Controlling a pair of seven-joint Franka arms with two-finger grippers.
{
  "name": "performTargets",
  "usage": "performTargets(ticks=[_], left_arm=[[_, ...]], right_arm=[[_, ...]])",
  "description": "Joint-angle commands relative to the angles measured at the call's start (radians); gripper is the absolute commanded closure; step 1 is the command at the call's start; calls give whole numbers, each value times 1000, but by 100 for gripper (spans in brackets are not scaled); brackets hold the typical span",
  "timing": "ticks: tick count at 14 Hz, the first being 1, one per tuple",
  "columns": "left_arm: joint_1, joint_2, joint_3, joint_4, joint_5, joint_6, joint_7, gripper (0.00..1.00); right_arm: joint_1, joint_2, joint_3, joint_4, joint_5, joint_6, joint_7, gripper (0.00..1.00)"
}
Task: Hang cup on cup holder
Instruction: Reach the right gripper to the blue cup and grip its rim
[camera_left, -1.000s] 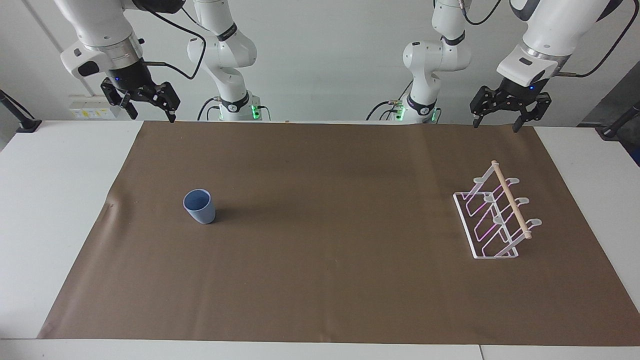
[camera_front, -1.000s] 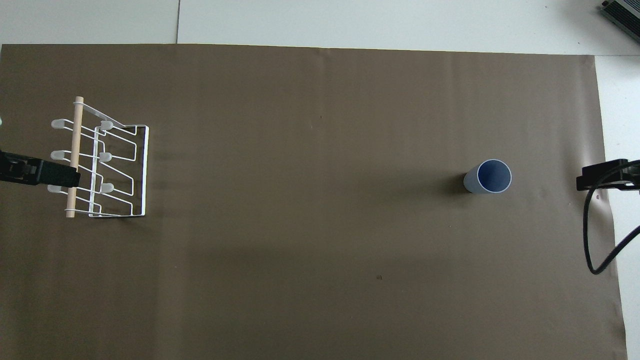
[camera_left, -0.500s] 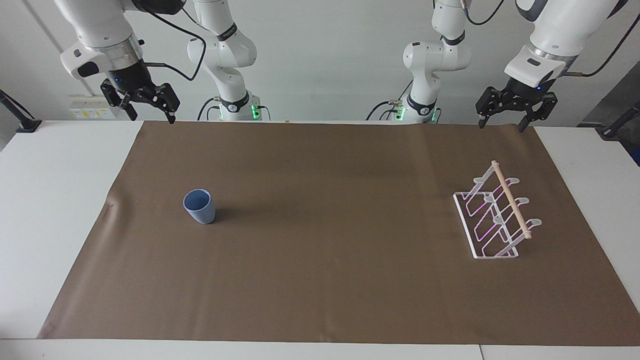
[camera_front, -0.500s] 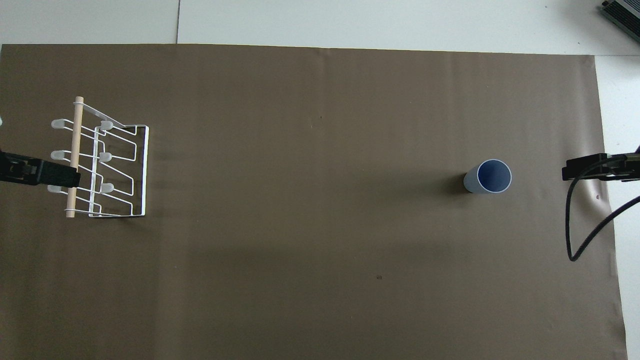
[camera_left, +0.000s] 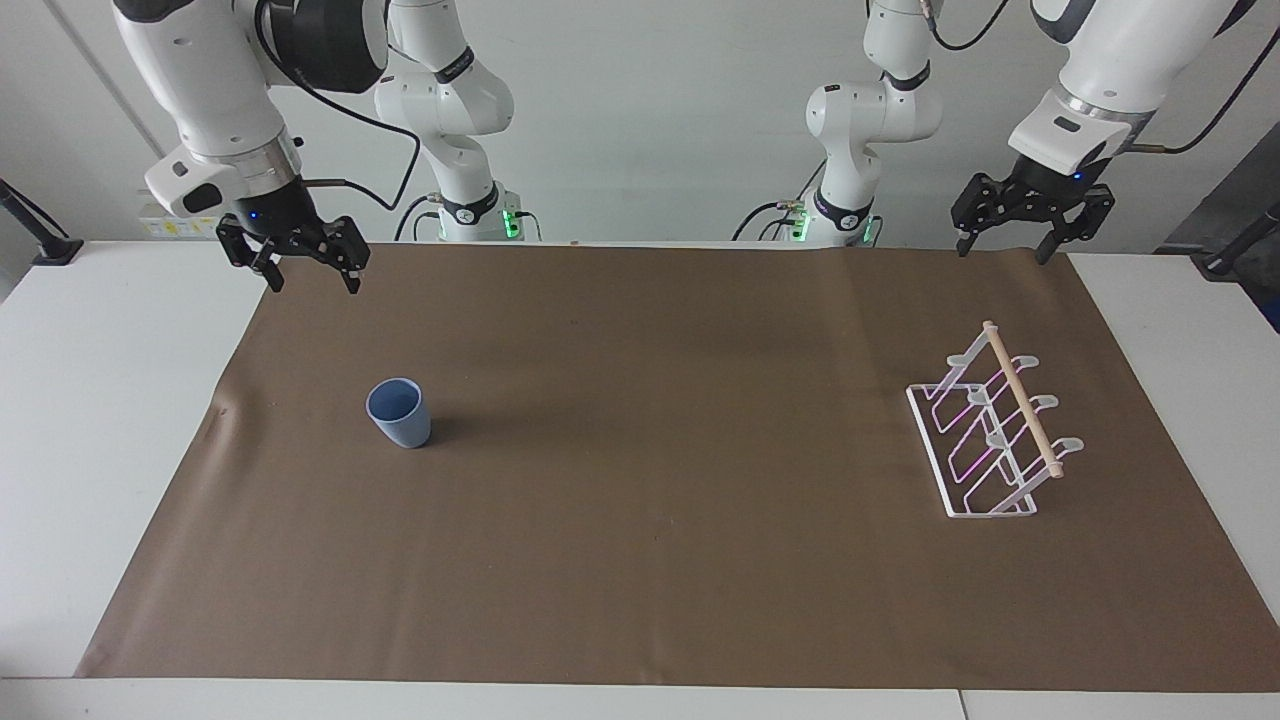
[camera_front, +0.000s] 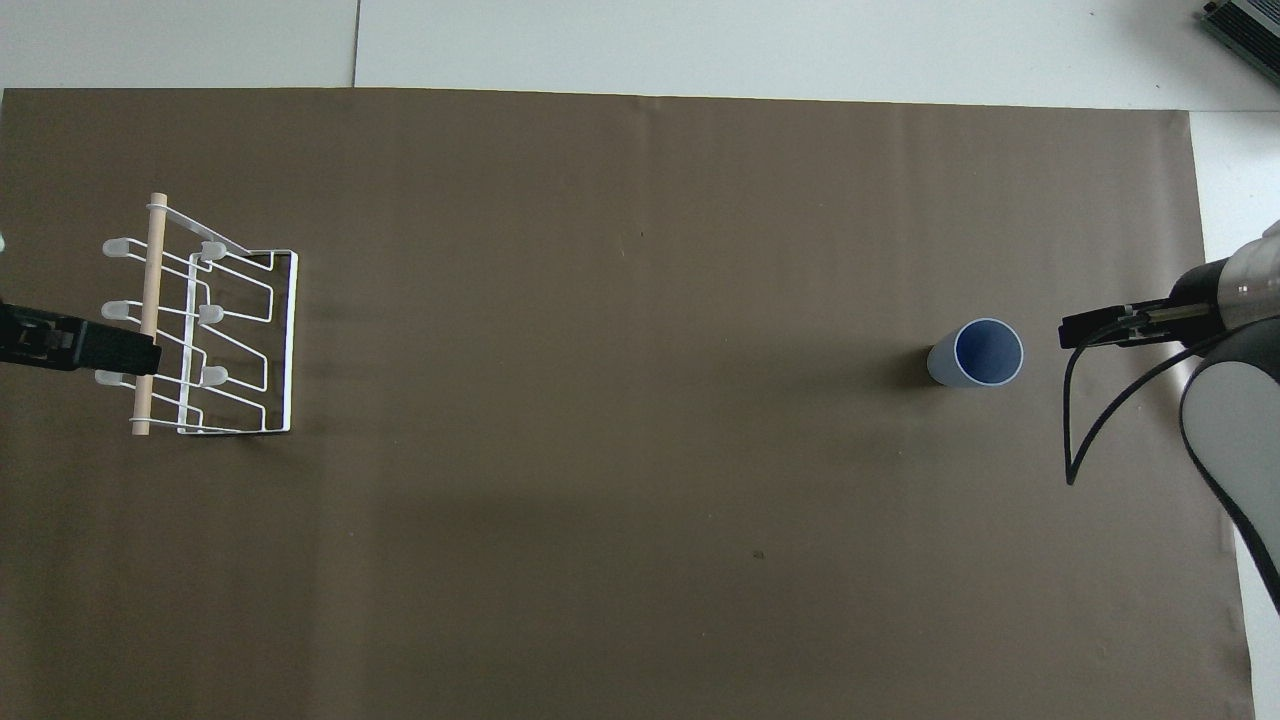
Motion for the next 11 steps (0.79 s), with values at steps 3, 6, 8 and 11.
performTargets(ticks=[3, 6, 8, 11], left_arm=[[5, -17, -3, -15, 8, -7, -1, 0], [3, -17, -3, -15, 8, -7, -1, 0], [5, -17, -3, -15, 8, -8, -1, 0], [3, -16, -3, -15, 8, -8, -1, 0]], right_arm=[[-38, 103, 4, -59, 73, 123, -112, 0], [-37, 103, 4, -148, 75, 235, -135, 0], [-35, 113, 4, -153, 75, 257, -129, 0], [-26, 119, 4, -183, 79, 278, -132, 0]])
